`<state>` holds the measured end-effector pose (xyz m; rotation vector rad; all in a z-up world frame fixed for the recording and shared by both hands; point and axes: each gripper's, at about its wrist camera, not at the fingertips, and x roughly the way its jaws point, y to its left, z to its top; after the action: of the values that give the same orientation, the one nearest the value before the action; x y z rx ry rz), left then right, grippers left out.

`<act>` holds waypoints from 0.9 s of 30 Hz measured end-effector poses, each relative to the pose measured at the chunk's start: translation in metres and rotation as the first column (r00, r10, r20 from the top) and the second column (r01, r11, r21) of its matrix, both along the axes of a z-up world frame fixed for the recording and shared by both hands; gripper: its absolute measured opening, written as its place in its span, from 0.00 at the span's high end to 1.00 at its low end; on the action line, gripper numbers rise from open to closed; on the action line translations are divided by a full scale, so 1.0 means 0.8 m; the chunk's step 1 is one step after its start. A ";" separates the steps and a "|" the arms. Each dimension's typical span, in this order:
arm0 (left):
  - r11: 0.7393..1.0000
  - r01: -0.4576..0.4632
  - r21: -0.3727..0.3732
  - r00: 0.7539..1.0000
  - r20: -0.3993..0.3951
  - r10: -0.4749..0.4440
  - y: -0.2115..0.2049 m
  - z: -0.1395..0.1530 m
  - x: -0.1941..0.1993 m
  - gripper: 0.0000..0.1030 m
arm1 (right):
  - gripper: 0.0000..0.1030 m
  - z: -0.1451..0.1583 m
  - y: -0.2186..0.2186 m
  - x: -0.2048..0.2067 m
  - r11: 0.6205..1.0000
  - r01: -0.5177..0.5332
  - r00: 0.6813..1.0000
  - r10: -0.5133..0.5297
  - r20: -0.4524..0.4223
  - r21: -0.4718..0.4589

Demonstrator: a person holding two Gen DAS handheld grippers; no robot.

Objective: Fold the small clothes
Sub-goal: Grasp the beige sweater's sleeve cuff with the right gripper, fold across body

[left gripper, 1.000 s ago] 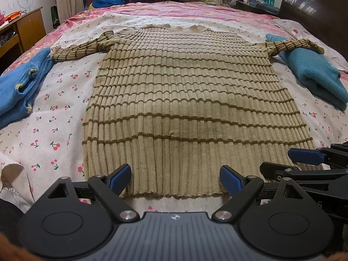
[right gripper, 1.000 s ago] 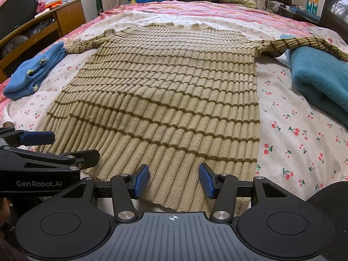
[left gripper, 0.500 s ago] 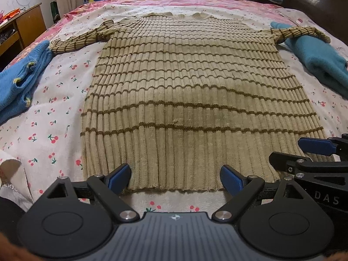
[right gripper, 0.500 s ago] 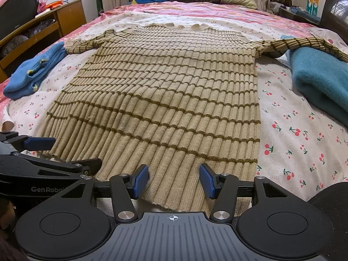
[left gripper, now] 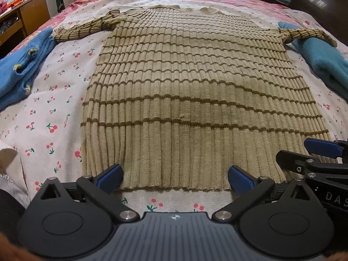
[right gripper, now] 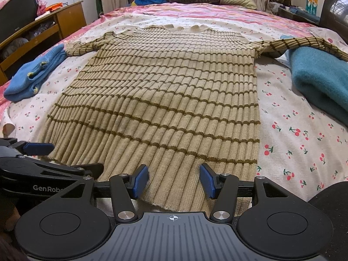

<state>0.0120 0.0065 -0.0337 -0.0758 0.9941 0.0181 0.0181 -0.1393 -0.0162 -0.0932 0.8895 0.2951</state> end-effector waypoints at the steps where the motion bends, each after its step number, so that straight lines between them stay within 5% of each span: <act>1: 1.000 0.002 0.001 1.000 -0.001 -0.002 0.000 0.000 0.000 0.00 | 0.49 0.000 0.000 0.000 1.000 0.000 1.000 0.000 0.002 0.001; 6: 1.000 0.012 -0.011 1.000 0.012 -0.012 0.002 0.007 -0.003 0.00 | 0.49 0.006 -0.003 -0.002 1.000 0.003 1.000 -0.003 0.026 0.014; 16: 0.998 0.064 -0.003 0.986 0.157 -0.063 -0.012 0.056 0.012 0.00 | 0.51 0.051 -0.038 0.021 0.993 0.059 0.989 -0.072 0.126 0.102; 27: 0.979 0.202 -0.016 0.948 0.253 -0.192 -0.090 0.099 0.105 0.00 | 0.53 0.117 -0.165 0.132 0.934 0.292 0.921 -0.332 0.204 0.203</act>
<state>0.0963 -0.0658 0.0456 -0.0157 0.7450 -0.1918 0.1236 -0.2715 0.0776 0.1697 0.6272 0.0553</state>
